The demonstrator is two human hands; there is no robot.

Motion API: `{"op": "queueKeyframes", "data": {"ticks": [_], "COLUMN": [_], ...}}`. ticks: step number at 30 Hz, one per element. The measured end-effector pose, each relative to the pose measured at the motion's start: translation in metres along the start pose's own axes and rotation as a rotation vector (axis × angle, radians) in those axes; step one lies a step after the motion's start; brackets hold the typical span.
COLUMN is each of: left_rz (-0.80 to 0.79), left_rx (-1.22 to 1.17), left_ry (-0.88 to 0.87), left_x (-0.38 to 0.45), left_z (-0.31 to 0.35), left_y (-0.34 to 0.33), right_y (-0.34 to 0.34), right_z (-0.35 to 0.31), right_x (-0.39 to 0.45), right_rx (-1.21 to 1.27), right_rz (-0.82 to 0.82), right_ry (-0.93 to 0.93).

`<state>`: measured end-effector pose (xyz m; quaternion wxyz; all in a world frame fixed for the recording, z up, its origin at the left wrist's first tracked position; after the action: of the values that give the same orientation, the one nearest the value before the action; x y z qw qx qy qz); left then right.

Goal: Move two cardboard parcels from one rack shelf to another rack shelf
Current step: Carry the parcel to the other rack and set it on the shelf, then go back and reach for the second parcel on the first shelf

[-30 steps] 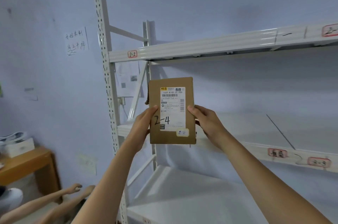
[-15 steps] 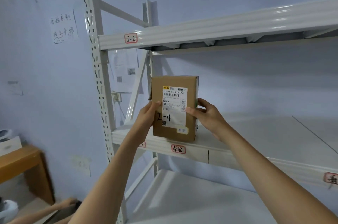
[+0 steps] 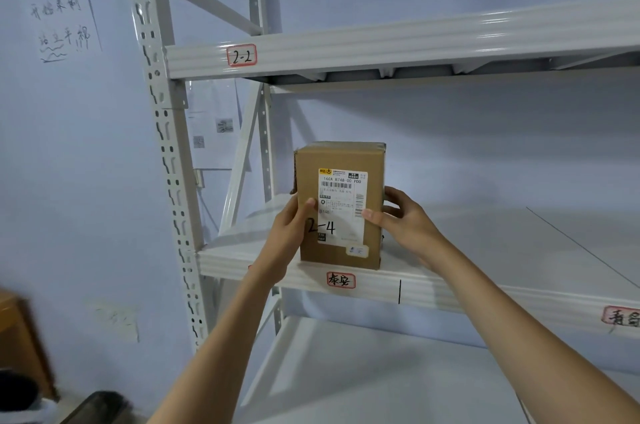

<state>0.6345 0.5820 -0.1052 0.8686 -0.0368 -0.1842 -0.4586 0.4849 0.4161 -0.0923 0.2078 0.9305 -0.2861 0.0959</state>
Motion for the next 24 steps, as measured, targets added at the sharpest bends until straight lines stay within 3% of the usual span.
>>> {"op": "queueKeyframes", "data": {"ticks": [12, 15, 19, 24], "left_rz": [0.028, 0.123, 0.079, 0.023], "left_rx": [0.106, 0.389, 1.002, 1.207], "left_ry": [0.057, 0.121, 0.314, 0.373], "left_x": [-0.016, -0.03, -0.062, -0.104], "left_z": [-0.004, -0.003, -0.003, -0.001], "left_y": [0.004, 0.01, 0.012, -0.024], "right_y": [-0.002, 0.003, 0.019, 0.055], "right_z": [-0.013, -0.022, -0.024, -0.026], "right_x": [-0.021, -0.047, -0.085, -0.149], "right_rx": [-0.013, -0.086, -0.428, -0.812], "right_rz": [0.001, 0.031, 0.028, -0.036], "right_ry": [-0.105, -0.099, -0.092, -0.153]}}
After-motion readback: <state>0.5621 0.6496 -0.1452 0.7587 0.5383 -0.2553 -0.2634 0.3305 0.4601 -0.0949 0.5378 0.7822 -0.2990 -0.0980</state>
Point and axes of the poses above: each hand's wrist, its own x-axis towards the middle knuckle, its own y-axis out of the back of the hand, z = x × y, the point moved 2 cm from there along x, towards the middle knuckle, and after that the axes turned 10 degrees about -z, right-handed, at the moved point
